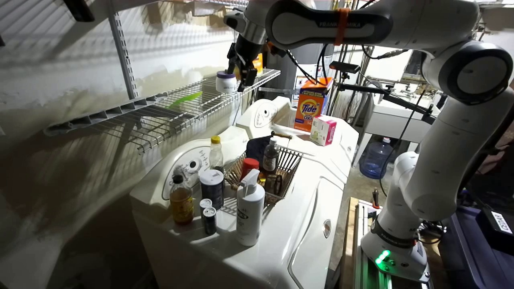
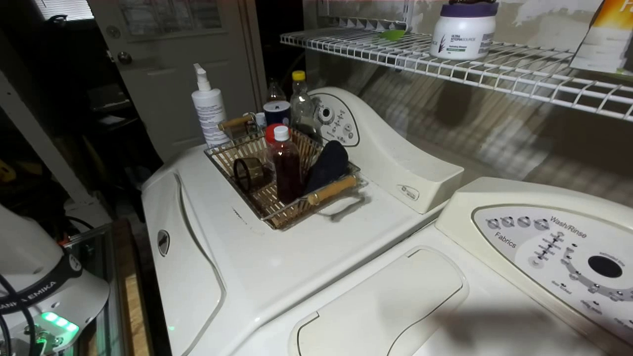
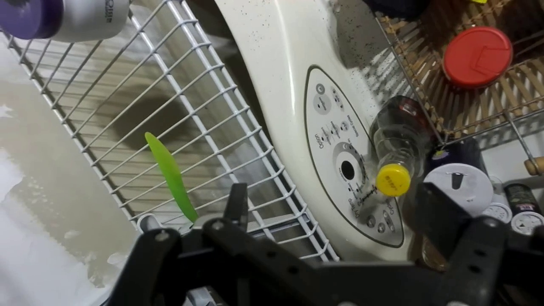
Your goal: Move the light green object slightly backward
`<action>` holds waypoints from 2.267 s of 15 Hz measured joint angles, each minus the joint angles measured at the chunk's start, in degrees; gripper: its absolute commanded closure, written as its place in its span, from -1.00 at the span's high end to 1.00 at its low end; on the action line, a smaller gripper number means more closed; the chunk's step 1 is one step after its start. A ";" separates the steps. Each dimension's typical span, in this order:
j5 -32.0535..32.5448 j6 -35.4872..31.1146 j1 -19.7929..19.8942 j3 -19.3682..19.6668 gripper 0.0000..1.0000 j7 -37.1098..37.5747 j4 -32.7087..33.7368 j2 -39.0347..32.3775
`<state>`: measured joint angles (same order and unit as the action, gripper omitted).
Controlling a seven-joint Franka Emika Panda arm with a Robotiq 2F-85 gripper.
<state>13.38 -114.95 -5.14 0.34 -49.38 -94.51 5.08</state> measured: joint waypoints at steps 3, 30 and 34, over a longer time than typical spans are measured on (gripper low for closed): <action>-2.32 -0.94 0.86 0.28 1.00 -4.45 2.18 -2.72; -20.07 1.48 7.77 -1.61 1.00 -17.75 30.16 -28.15; -20.11 0.16 8.11 -1.21 1.00 -15.31 30.16 -28.91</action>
<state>-6.73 -114.79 2.97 -0.87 -64.70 -64.35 -23.83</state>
